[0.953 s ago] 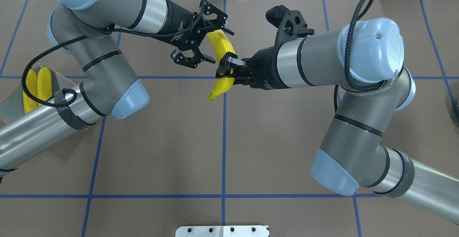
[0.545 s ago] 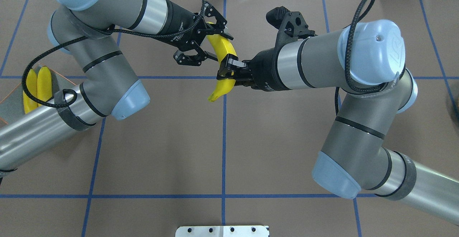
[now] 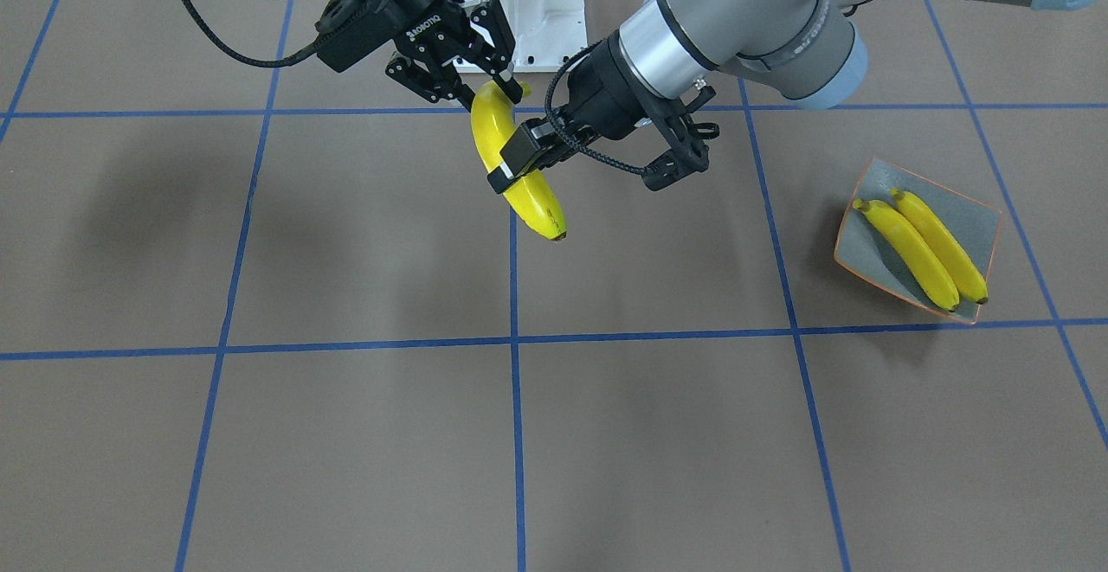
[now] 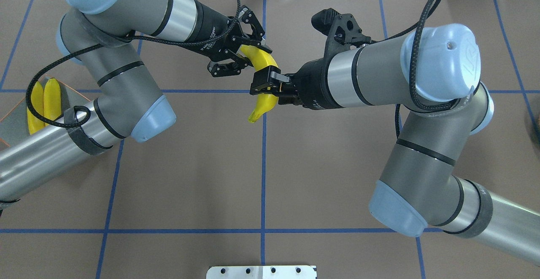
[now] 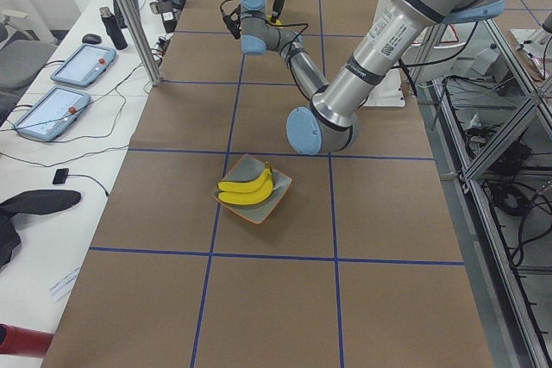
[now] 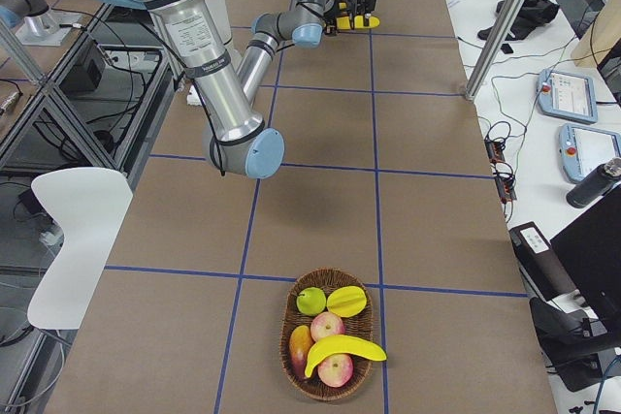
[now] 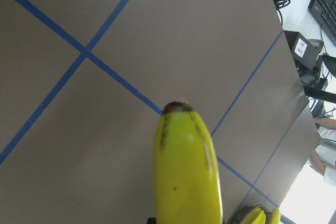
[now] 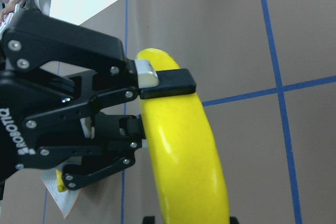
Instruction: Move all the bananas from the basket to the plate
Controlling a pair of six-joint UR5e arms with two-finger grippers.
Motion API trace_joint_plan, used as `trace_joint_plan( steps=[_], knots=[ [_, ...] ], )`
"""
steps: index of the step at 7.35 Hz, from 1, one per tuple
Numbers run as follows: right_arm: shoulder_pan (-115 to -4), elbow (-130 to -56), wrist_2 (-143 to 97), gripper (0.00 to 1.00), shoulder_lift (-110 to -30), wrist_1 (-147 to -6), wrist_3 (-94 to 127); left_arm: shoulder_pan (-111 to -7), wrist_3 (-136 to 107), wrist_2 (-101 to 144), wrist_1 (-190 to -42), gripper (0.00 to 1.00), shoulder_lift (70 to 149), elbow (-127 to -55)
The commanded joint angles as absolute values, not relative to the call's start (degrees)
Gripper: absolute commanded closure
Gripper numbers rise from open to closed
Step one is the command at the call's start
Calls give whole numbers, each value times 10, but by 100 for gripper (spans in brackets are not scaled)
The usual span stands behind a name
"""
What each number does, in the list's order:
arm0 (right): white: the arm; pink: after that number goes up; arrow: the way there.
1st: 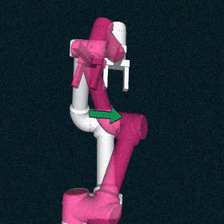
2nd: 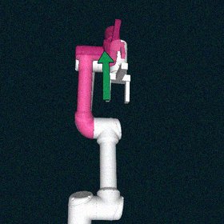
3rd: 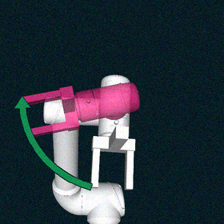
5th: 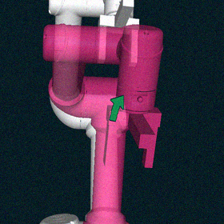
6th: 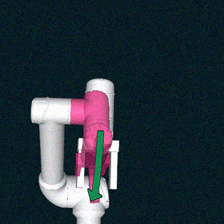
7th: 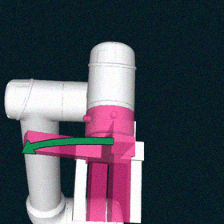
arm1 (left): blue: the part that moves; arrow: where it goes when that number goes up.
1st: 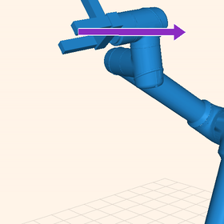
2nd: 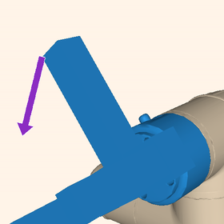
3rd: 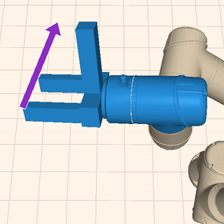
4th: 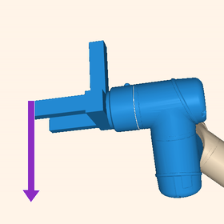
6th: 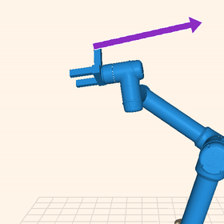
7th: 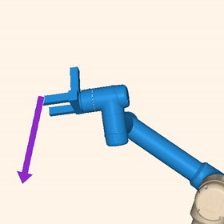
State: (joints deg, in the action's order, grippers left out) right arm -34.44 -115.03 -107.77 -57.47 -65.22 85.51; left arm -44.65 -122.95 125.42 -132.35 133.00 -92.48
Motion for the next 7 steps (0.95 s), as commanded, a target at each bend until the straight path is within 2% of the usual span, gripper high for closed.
trace_joint_plan(
  steps=[1, 3, 5, 7],
  knots=[
    [-348, -1162, -1079, 0, -585, -651, 853, -447, -1227, 1254, -1324, 100, 1325, -932],
    [-359, -1198, -1079, 0, -633, -650, 853, -453, -1193, 1259, -1322, 100, 1280, -967],
    [-383, -1204, -1077, 0, -679, -650, 853, -488, -1130, 1289, -1317, 100, 1183, -1018],
    [-400, -1197, -1067, 0, -718, -649, 846, -565, -1061, 1331, -1317, 100, 1088, -1019]
  ],
)
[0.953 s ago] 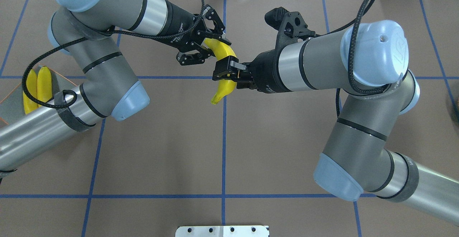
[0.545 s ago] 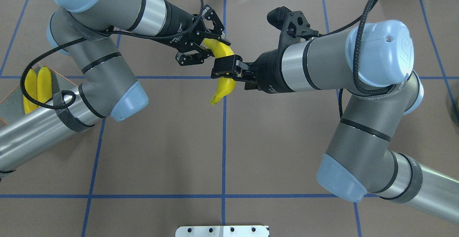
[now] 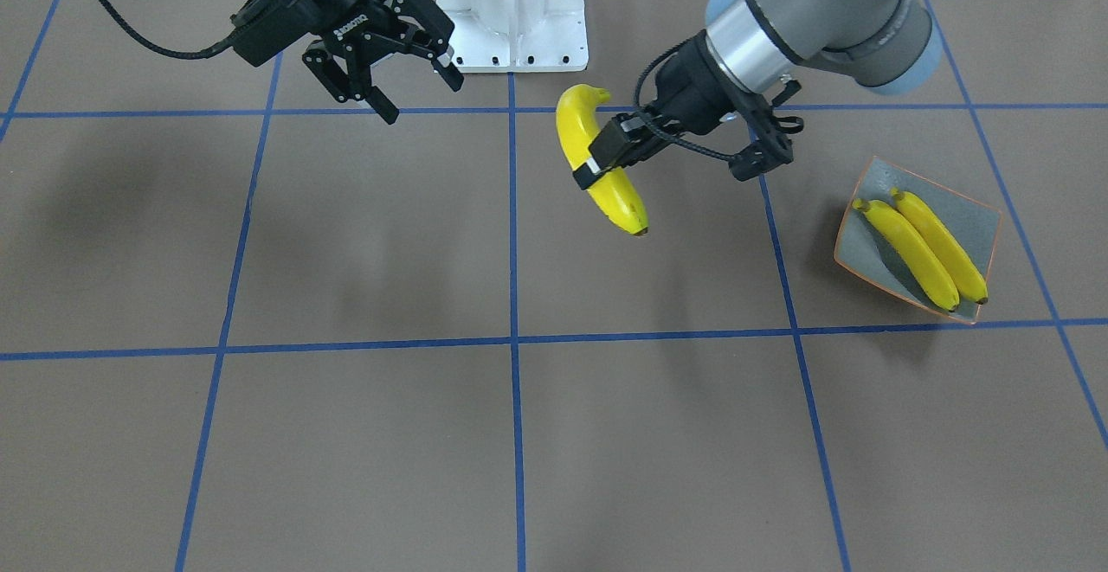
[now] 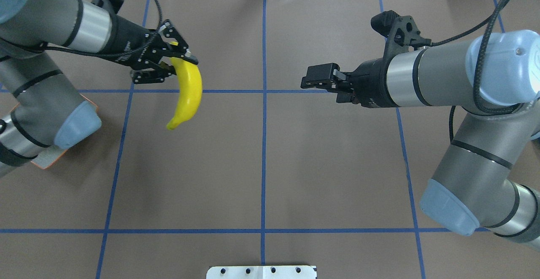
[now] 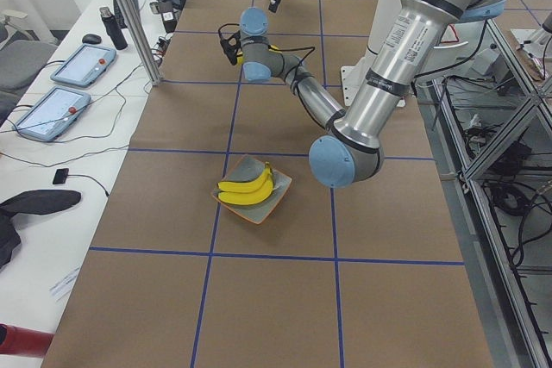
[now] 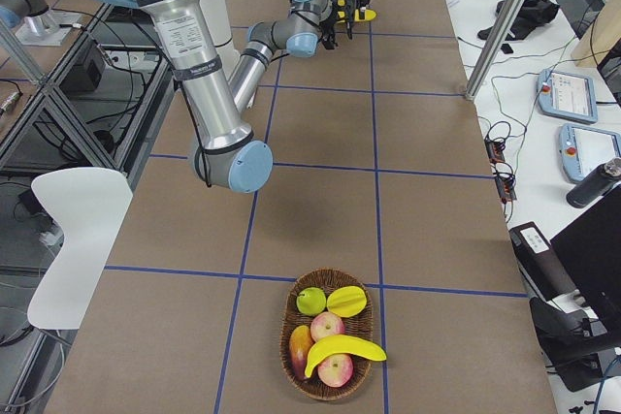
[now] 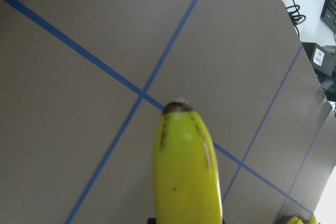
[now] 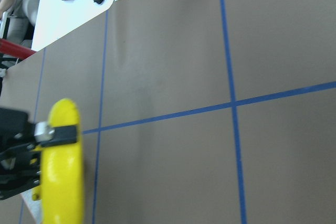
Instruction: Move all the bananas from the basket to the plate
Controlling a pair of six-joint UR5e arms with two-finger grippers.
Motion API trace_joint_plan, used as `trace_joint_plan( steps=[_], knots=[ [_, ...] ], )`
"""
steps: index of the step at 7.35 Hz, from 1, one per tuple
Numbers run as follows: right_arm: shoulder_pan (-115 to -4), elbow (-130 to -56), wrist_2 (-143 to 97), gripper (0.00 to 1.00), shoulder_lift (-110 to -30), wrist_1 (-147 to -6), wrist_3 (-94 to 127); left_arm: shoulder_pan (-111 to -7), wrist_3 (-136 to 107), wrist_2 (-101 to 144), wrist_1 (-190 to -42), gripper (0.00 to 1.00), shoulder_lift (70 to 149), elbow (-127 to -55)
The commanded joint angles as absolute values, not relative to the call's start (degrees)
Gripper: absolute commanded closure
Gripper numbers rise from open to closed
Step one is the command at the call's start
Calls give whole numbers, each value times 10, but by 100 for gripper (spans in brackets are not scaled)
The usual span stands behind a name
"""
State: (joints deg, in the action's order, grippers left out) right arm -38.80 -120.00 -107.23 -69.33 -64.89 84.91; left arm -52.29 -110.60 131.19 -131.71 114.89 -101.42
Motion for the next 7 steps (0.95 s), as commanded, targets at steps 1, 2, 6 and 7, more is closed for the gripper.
trace_joint_plan(
  steps=[1, 2, 6, 7],
  knots=[
    [-403, -1195, -1056, 0, -738, -650, 836, -583, -984, 1332, -1317, 100, 1022, -1020],
    [-406, -1191, -1043, 0, -757, -649, 833, -600, -918, 1330, -1315, 100, 981, -1013],
    [-406, -1176, -1013, 0, -765, -650, 829, -607, -769, 1248, -1185, 100, 919, -1011],
    [-406, -1174, -1007, 0, -765, -650, 829, -601, -739, 1202, -1170, 100, 898, -1006]
  ],
)
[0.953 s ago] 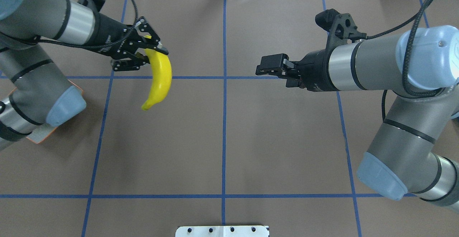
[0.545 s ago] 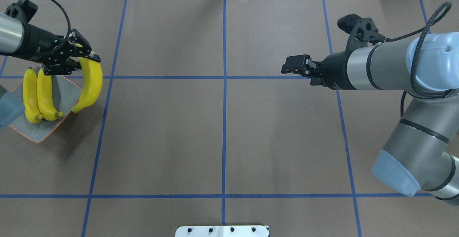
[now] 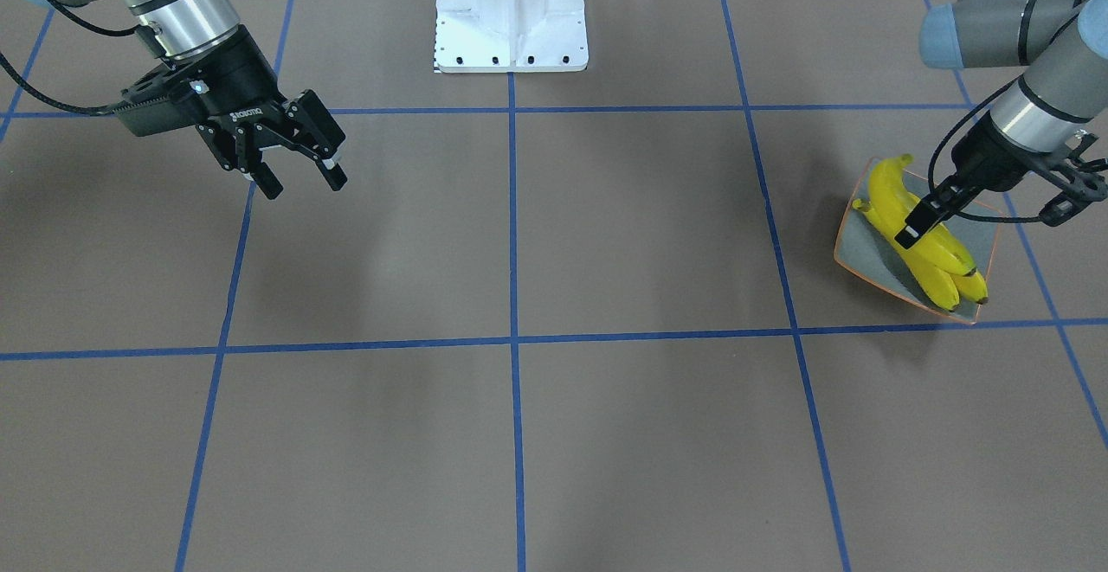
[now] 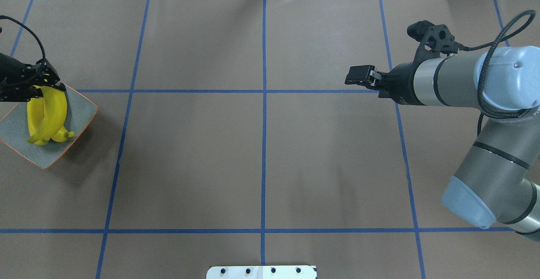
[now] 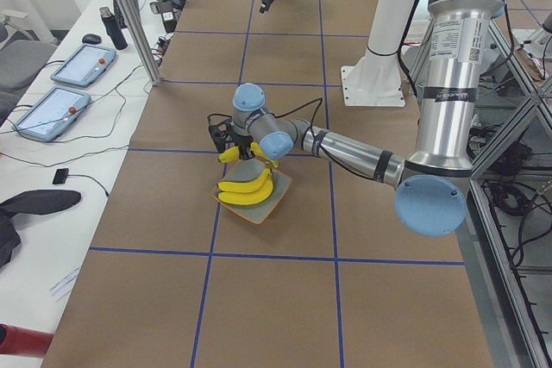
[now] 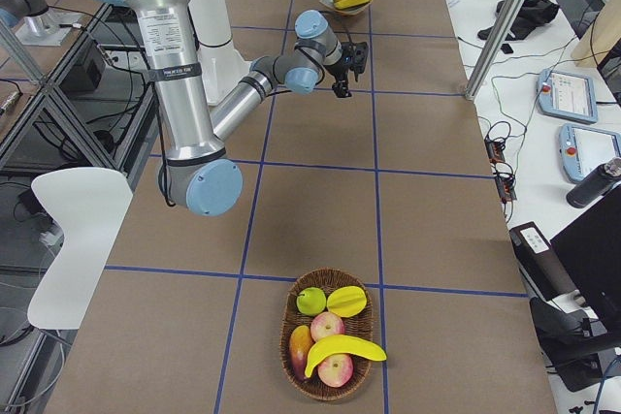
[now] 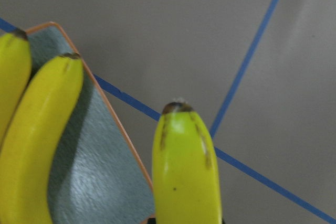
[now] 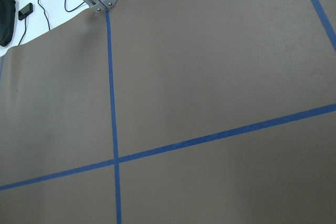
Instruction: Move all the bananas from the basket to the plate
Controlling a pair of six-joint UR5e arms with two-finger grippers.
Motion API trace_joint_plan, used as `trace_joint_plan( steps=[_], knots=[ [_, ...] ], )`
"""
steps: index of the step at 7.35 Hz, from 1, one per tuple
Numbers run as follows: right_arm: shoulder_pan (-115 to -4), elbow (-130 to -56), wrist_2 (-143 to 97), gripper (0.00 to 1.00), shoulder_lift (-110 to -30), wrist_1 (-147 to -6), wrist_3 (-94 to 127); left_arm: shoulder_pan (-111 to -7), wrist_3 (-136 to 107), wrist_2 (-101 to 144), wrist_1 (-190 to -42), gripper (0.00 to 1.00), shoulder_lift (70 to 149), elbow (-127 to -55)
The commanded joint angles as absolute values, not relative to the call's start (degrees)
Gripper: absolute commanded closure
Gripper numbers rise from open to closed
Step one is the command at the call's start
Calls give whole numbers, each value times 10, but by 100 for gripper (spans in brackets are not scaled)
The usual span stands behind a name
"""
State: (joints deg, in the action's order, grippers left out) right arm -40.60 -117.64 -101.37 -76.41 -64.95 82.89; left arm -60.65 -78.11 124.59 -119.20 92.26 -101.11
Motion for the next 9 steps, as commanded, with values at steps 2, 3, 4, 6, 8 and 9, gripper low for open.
trace_joint_plan(
  steps=[2, 3, 4, 6, 8, 9],
  knots=[
    [-406, -1172, -1007, 0, -770, -650, 829, -599, -739, 1194, -1128, 100, 938, -981],
    [-405, -1172, -1007, 0, -770, -650, 830, -599, -736, 1194, -1129, 100, 946, -957],
    [-405, -1169, -1005, 0, -770, -650, 830, -601, -717, 1197, -1127, 100, 946, -955],
    [-403, -1165, -988, 0, -770, -650, 830, -601, -708, 1198, -1108, 100, 954, -954],
    [-403, -1164, -983, 0, -770, -650, 831, -603, -708, 1199, -1046, 100, 992, -960],
    [-403, -1159, -982, 0, -769, -650, 831, -602, -709, 1197, -1045, 100, 993, -955]
  ],
)
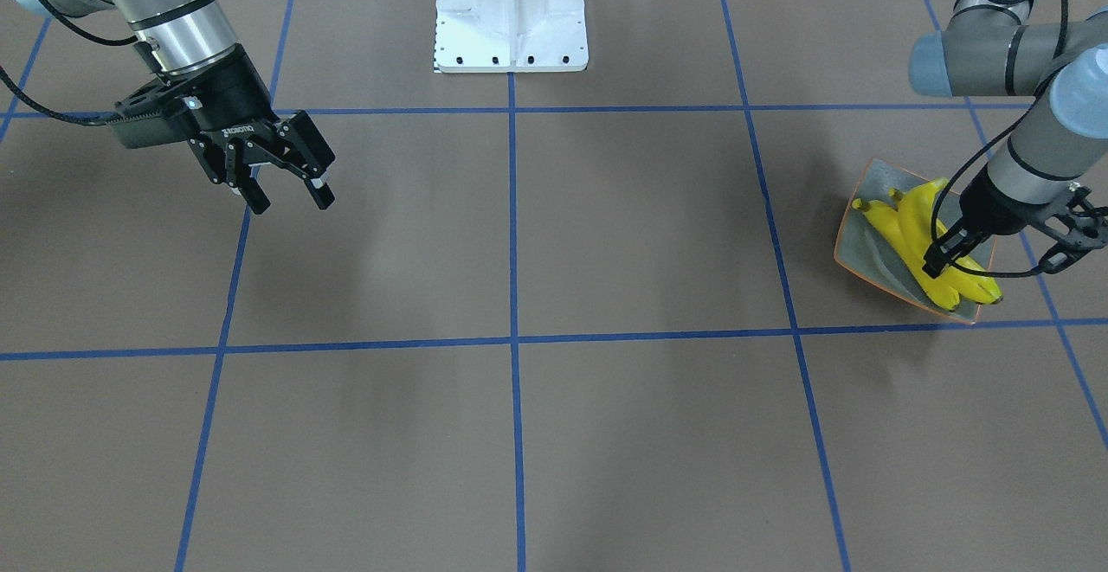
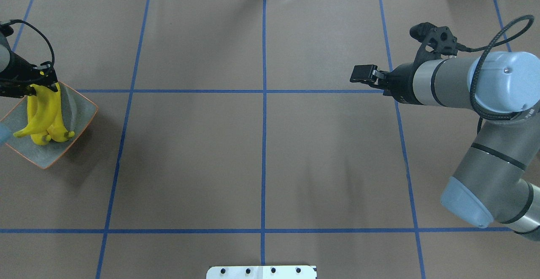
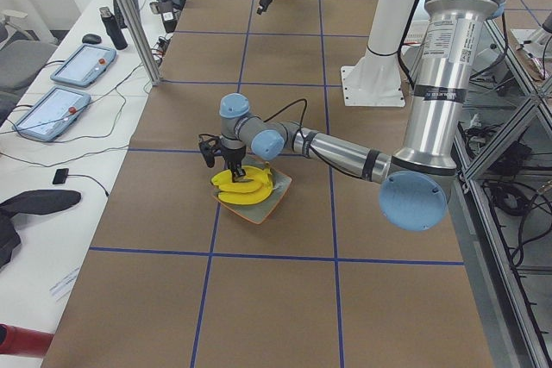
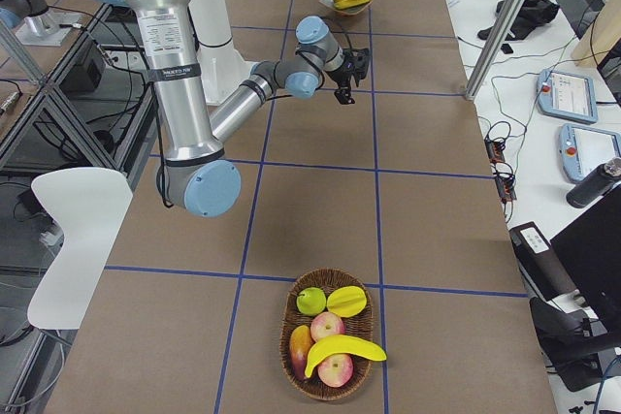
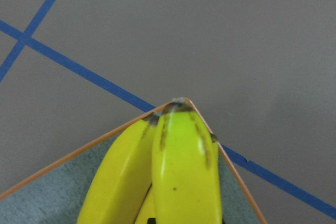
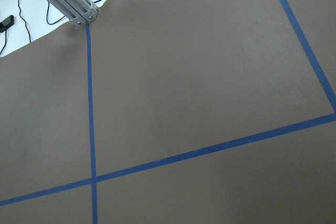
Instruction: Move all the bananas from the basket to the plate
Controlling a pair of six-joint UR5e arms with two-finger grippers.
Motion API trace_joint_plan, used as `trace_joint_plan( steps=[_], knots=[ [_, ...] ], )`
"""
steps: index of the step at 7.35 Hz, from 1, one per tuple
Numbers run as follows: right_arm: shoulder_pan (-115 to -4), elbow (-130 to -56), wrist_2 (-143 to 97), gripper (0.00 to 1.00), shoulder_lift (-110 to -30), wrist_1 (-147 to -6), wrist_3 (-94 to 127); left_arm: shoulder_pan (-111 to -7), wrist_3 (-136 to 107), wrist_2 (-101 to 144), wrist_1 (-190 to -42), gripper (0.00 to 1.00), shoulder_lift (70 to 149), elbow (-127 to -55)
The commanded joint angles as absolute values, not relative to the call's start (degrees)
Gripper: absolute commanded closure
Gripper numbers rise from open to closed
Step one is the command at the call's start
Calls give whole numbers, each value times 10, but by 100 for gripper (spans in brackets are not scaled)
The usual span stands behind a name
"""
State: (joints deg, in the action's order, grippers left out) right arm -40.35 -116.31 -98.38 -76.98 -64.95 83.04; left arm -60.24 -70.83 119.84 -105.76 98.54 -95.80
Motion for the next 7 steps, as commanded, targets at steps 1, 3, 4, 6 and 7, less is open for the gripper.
trace_joint_plan(
  steps=[1, 3, 4, 6, 7],
  knots=[
    [-403, -1158, -977, 0, -769, -650, 833, -602, -714, 1195, -1045, 100, 993, -953],
    [-403, -1155, -976, 0, -769, -649, 834, -601, -717, 1195, -1044, 100, 1009, -941],
    [-403, -1156, -972, 0, -769, -649, 836, -601, -733, 1195, -1045, 100, 1019, -932],
    [-402, -1154, -970, 0, -770, -649, 836, -600, -737, 1194, -1046, 100, 1020, -926],
    [-402, -1154, -970, 0, -770, -649, 836, -600, -739, 1195, -1046, 98, 1020, -927]
  ],
)
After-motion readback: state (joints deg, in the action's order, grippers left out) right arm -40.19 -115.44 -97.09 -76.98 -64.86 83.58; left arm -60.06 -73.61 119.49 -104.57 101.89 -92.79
